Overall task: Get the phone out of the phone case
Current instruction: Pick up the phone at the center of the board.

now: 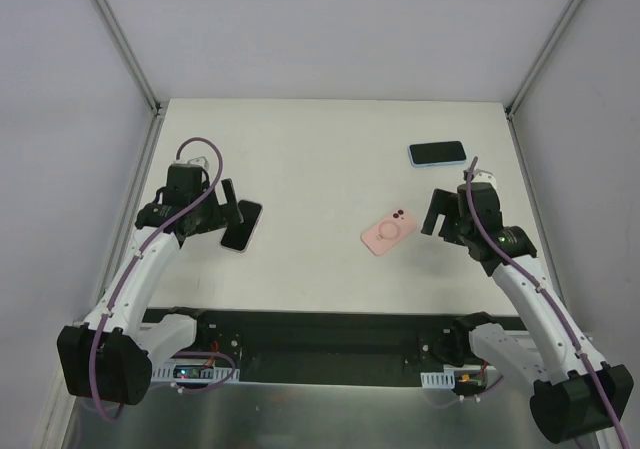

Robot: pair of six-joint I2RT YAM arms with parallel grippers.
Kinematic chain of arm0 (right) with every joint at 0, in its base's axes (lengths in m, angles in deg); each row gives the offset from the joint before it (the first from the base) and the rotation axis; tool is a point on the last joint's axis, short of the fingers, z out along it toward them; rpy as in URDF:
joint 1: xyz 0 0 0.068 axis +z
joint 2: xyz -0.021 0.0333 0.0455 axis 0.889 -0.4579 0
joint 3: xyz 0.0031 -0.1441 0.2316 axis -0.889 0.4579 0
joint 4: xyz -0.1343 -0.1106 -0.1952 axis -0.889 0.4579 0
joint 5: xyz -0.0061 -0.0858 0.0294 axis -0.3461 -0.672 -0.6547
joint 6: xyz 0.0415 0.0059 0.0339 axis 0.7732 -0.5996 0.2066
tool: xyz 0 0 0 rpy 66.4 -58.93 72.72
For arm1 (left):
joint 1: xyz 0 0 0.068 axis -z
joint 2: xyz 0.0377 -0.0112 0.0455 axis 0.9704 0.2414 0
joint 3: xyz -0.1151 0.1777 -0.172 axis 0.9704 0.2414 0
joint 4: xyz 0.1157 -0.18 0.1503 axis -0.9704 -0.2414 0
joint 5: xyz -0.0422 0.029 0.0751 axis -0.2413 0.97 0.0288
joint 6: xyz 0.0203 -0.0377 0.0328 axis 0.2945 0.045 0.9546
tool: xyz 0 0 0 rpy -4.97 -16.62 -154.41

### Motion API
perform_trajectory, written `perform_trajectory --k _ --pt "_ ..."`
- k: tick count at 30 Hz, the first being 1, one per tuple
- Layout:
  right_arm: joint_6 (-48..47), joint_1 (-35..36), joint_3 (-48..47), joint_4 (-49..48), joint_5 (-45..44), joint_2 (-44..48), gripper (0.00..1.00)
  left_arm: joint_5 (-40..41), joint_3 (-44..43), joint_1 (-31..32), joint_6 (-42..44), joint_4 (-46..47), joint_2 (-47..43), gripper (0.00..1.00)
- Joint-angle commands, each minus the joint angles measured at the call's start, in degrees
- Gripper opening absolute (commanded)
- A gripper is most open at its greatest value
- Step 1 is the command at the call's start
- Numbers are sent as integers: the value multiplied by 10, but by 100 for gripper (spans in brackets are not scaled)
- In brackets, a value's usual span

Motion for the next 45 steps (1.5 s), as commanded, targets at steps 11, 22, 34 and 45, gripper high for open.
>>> perform_trajectory --k 11,22,34,45 --pt "21 8 0 -13 21 10 96 -24 -22 -3 6 -34 59 99" --pt "49 16 15 -6 25 44 96 -9 -64 -3 23 -46 233 99" --pt "65 26 26 1 14 52 96 -14 -131 -2 60 -55 353 99" --pt "74 29 45 6 9 71 96 -86 -150 115 17 -53 427 99"
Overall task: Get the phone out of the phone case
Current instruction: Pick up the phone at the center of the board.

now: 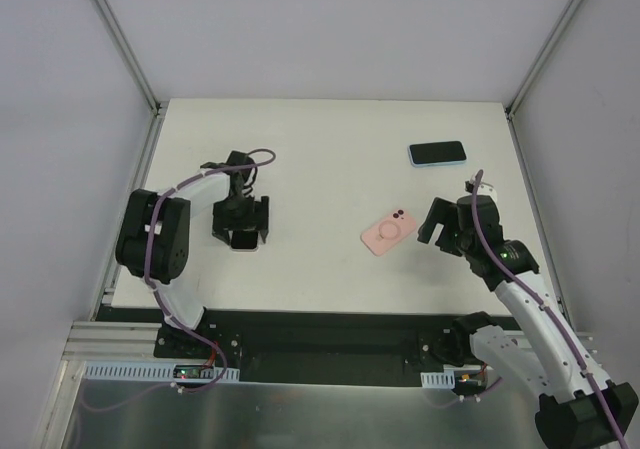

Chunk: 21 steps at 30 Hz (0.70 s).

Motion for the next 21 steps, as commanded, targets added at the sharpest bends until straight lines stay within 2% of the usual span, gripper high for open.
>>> perform_trajectory --k 1,4,9,15,21 --pt "12 4 3 5 -9 13 96 -40 -30 83 -31 -8 28 99" --pt "11 5 1 16 -9 19 96 -11 -44 95 -53 -9 36 99" --pt "6 5 12 33 -20 49 96 98 -53 94 -93 -24 28 99" --pt "11 5 18 34 -18 54 96 133 -89 92 -139 -32 56 99" --pt "13 6 10 51 -19 62 96 115 -145 61 -163 -35 108 99"
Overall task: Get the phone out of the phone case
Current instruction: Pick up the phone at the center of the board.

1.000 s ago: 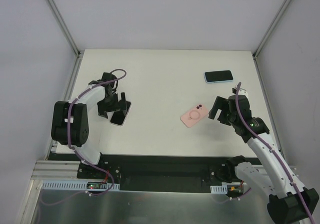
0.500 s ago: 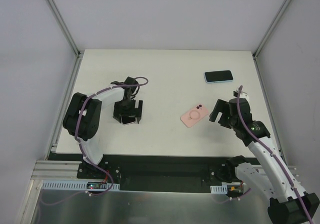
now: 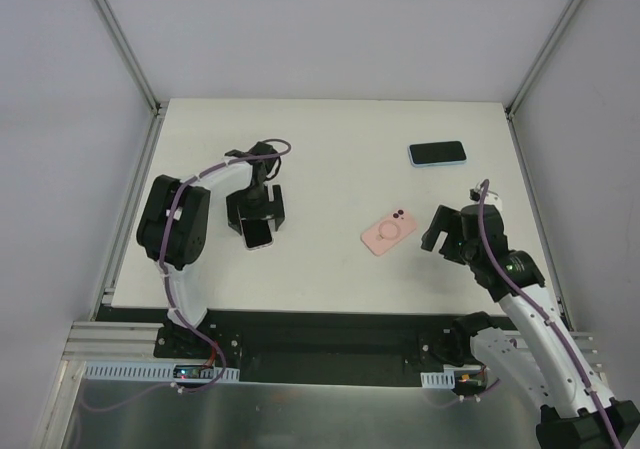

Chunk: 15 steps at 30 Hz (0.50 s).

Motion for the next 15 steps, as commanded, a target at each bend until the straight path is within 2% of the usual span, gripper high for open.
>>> perform_trajectory --k 1,8,9,11,12,15 --pt "8 4 -9 21 -13 12 96 14 -44 -30 -36 1 39 99" --pt "13 4 0 43 -22 39 96 9 -55 -45 -34 1 65 99" --pt "16 4 2 43 -20 40 96 9 -56 -45 -33 1 68 96" --pt "24 4 3 40 -12 40 96 7 -56 -45 -30 1 74 86" --pt "28 4 3 38 -8 39 96 5 -56 -45 -29 2 74 72" --pt "50 3 4 26 17 29 96 -35 -50 -45 -19 20 58 54"
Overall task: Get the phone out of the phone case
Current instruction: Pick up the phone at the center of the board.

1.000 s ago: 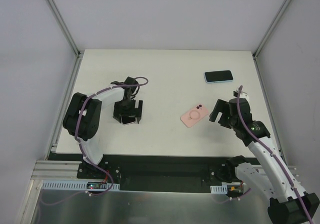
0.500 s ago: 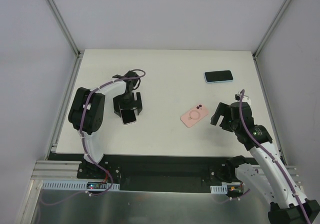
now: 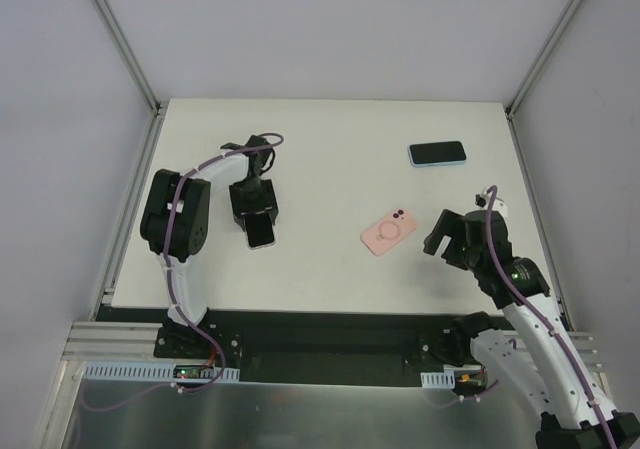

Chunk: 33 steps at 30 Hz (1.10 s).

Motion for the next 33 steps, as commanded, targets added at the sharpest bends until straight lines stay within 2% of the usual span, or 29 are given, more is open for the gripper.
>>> perform_trajectory --k 1,7,9,12,18,22,23,24,27,33 --pt "40 3 5 -12 45 -14 96 -12 7 -6 7 53 -8 50" --pt "142 30 32 -134 174 -61 97 -116 27 2 4 77 -90 45" --pt "184 53 38 -191 179 -81 97 -141 38 5 -8 82 -104 45" --pt "218 131 24 -255 168 -138 97 -181 54 15 -25 96 -131 45" --pt "247 258 -52 -360 154 -302 99 -231 58 43 -46 105 -150 45" --pt "260 298 -81 -425 142 -389 89 -248 60 51 -60 105 -168 45" --pt "266 300 -81 -461 145 -399 88 -252 61 53 -65 104 -171 44" --pt "268 303 -81 -478 147 -414 81 -260 61 54 -68 104 -178 45" --pt "268 308 -89 -513 153 -440 75 -271 61 56 -75 104 -190 44" --pt "263 319 -129 -522 161 -484 70 -282 59 56 -87 104 -203 44"
